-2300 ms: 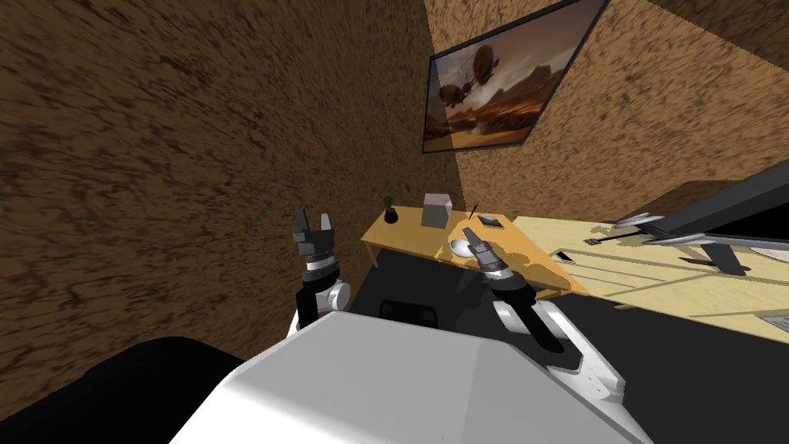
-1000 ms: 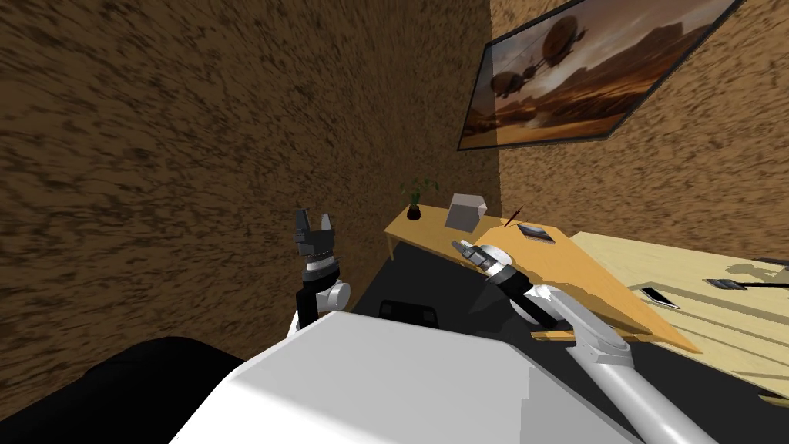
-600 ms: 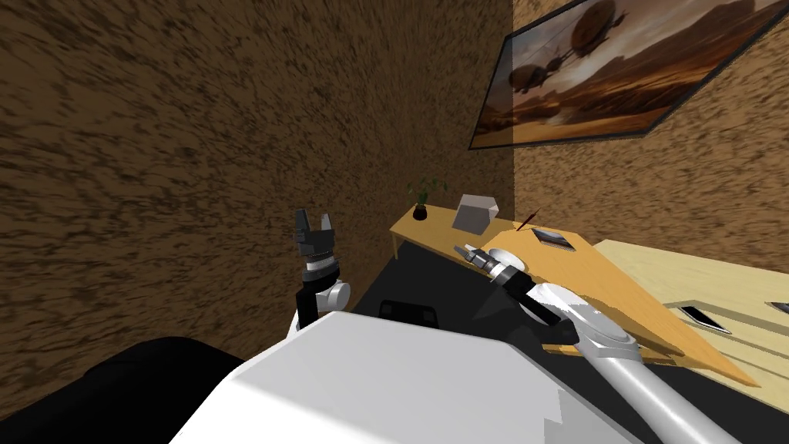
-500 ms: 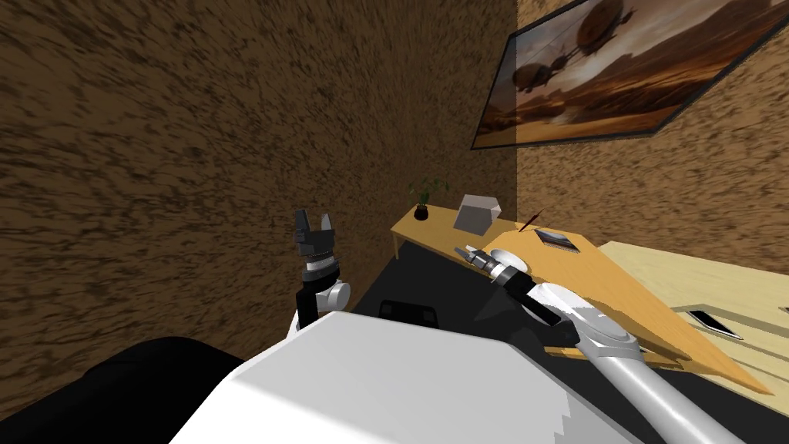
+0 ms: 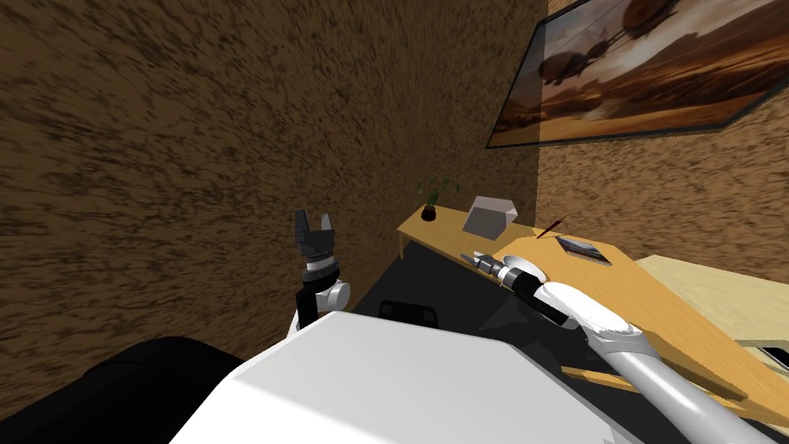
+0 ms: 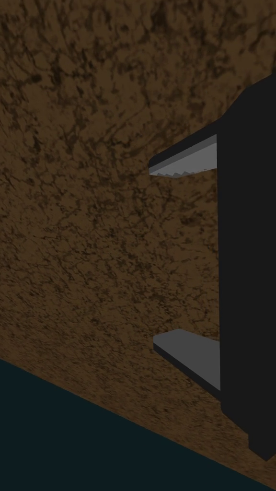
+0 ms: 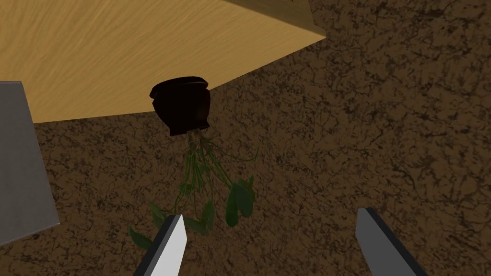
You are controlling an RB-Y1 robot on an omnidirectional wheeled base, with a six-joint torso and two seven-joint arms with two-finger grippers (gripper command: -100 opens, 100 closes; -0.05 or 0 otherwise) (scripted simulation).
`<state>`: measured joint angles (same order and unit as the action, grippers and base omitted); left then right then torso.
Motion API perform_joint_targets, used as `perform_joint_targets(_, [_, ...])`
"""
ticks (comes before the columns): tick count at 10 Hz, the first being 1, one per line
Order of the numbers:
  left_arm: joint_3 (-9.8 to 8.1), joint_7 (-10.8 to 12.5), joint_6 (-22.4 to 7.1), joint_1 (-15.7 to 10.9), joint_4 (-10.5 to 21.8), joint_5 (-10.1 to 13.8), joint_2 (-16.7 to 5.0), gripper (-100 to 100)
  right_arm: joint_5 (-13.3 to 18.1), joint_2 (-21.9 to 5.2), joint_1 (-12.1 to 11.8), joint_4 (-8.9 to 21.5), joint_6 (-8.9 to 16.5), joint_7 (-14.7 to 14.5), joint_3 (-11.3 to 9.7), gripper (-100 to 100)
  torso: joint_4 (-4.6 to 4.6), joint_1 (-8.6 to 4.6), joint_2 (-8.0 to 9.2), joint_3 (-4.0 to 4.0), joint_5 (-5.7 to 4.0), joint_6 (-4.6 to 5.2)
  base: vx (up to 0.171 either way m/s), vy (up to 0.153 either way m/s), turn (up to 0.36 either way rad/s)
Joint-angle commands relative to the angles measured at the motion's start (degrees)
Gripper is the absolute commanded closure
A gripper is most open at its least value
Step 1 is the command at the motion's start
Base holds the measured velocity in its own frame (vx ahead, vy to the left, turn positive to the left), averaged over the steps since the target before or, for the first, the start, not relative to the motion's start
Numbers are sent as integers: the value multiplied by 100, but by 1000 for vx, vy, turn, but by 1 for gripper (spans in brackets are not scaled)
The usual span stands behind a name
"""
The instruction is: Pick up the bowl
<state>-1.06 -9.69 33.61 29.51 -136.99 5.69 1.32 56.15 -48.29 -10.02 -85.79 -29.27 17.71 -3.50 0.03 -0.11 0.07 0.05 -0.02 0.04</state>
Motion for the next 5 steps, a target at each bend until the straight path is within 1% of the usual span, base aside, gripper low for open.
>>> perform_joint_targets(1, [0, 0, 0, 0, 0, 0, 0, 0, 219, -100, 20, 190, 24, 54, -37, -100, 0, 0, 0, 0, 0, 0, 5, 13, 81])
perform_joint_targets(2, [0, 0, 0, 1, 0, 0, 0, 0, 420, -257, 106, 415, 57, 129, -134, -100, 0, -3, 0, 0, 0, 5, 8, 12, 167])
perform_joint_targets(3, [0, 0, 0, 0, 0, 0, 0, 0, 514, -257, 106, 533, 57, 129, -134, -100, 0, -4, -2, -1, -1, 0, 11, 5, 84])
perform_joint_targets(4, [-1, 0, 0, 1, 0, 0, 0, 0, 719, -402, 188, 805, 91, 201, -236, -100, -1, -6, -3, -2, -1, 4, 15, 7, 134])
perform_joint_targets(5, [0, 0, 0, 0, 0, 0, 0, 0, 799, -402, 188, 877, 91, 201, -236, -100, -1, -6, -4, -2, 0, 2, 14, -1, 79])
